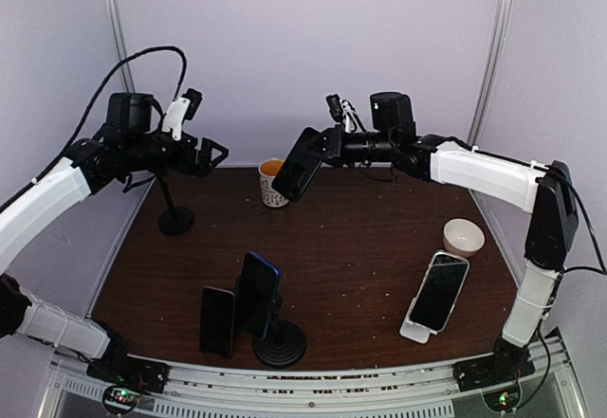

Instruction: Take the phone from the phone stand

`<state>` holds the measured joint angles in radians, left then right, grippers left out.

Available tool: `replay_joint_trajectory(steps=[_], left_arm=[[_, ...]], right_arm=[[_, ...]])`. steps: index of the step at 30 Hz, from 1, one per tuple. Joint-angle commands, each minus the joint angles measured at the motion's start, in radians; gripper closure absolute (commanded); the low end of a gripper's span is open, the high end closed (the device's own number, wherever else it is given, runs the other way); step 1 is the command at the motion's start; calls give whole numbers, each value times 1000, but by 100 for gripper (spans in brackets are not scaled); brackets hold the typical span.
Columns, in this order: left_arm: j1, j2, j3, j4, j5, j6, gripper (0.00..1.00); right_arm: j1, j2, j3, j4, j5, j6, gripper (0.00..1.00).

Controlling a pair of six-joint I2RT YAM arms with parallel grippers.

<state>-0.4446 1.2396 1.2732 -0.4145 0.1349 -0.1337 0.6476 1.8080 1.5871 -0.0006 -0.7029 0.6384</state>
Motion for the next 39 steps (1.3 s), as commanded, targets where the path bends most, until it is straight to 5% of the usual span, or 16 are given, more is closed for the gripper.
replay_joint_trajectory(steps=[1, 11, 29, 39], left_arm=[[-103, 95, 90, -60, 37, 74, 2], [-247, 265, 236, -105, 77, 118, 2], [-267, 406, 333, -124, 206, 84, 2], [-283, 463, 395, -170, 118, 75, 17]], right_arm=[[26, 12, 44, 56, 91, 65, 100], [65, 18, 11, 100, 156, 131, 100], [105, 45, 2, 156, 112, 159, 100], [109, 54, 2, 144, 121, 155, 100]])
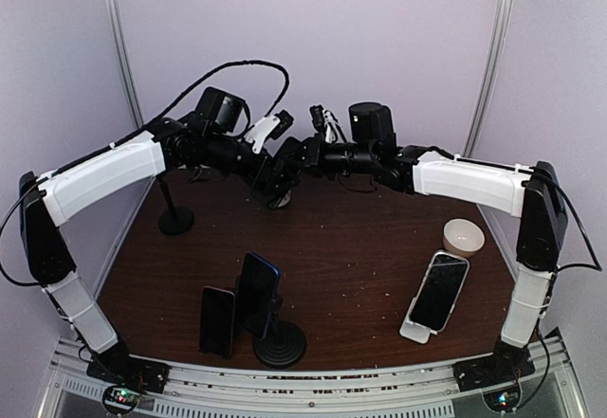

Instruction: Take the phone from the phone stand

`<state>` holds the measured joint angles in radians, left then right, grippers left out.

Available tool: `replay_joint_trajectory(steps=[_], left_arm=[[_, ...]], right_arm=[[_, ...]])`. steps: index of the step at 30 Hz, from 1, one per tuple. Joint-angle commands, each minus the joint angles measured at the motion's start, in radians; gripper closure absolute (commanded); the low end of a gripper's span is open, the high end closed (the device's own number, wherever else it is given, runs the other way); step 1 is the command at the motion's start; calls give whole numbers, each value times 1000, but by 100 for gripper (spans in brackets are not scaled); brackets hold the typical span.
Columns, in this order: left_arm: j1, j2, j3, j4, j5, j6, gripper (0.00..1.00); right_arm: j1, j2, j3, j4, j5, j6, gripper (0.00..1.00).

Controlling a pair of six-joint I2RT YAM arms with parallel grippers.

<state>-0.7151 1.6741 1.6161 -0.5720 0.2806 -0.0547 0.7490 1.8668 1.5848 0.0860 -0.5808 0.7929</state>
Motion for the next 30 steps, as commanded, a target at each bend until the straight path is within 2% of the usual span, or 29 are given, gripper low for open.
replay_joint_trajectory(steps=[1, 4, 7, 10, 14, 17, 19, 23, 26, 30], left_arm=[[-16, 38, 58, -20, -36, -2, 18], [-25, 52, 76, -40, -50, 11, 17], [-38, 60, 85, -55, -57, 26, 12], [-40, 63, 91, -64, -78, 22, 14], [-40, 59, 93, -65, -93, 18, 28], [-41, 56, 91, -64, -124, 8, 45], [-39, 50, 82, -57, -177, -9, 49], [-29, 22, 45, -25, -193, -28, 51], [-12, -8, 15, -9, -204, -40, 53], [30, -49, -35, 20, -190, -69, 55]], right_arm=[[8, -7, 3, 56, 1, 0, 100], [7, -7, 3, 50, 4, -4, 100], [8, -7, 3, 48, 4, -4, 100], [9, -9, 1, 44, 6, -11, 100], [9, -12, 3, 22, 14, -26, 100], [8, -17, 1, 17, 19, -35, 97], [8, -20, -6, 24, 17, -41, 91], [7, -34, -16, 23, 11, -58, 76], [3, -51, -27, 9, 9, -80, 50], [-6, -83, -67, 34, 5, -88, 28]])
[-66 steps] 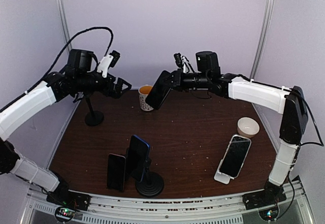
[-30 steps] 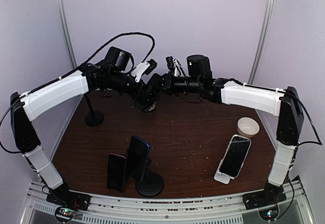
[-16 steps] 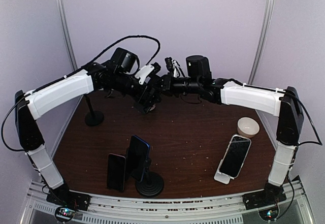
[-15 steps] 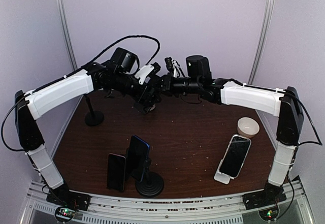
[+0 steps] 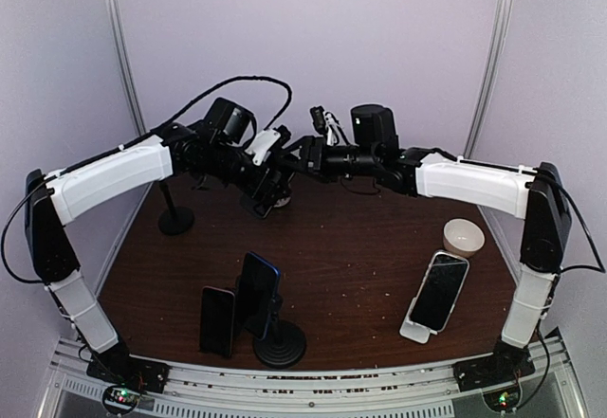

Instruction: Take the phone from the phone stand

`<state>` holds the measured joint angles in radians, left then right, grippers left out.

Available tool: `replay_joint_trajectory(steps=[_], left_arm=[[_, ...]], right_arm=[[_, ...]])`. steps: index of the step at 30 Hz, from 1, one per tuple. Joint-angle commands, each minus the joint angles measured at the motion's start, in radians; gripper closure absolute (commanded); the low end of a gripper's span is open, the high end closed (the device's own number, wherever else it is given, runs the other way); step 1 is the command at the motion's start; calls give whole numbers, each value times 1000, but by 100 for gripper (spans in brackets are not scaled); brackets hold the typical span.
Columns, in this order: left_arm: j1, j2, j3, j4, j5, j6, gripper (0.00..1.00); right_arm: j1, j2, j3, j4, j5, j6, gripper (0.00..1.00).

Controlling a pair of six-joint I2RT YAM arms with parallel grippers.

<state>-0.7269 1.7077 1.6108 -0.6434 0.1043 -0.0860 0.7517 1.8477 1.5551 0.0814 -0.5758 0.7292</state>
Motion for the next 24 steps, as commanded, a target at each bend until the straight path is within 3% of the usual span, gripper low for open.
replay_joint_trajectory(steps=[1, 7, 14, 24], left_arm=[[53, -91, -46, 95, -11, -45, 55], [135, -178, -159, 126, 14, -88, 57], [208, -332, -356, 156, -13, -146, 58], [413, -537, -656, 95, -10, -284, 61]], right_arm=[[-12, -68, -44, 44, -4, -25, 24], [-29, -103, -94, 84, -28, -38, 0], [-46, -133, -121, 87, -49, -72, 0], [-73, -151, -195, 189, -104, -32, 0]])
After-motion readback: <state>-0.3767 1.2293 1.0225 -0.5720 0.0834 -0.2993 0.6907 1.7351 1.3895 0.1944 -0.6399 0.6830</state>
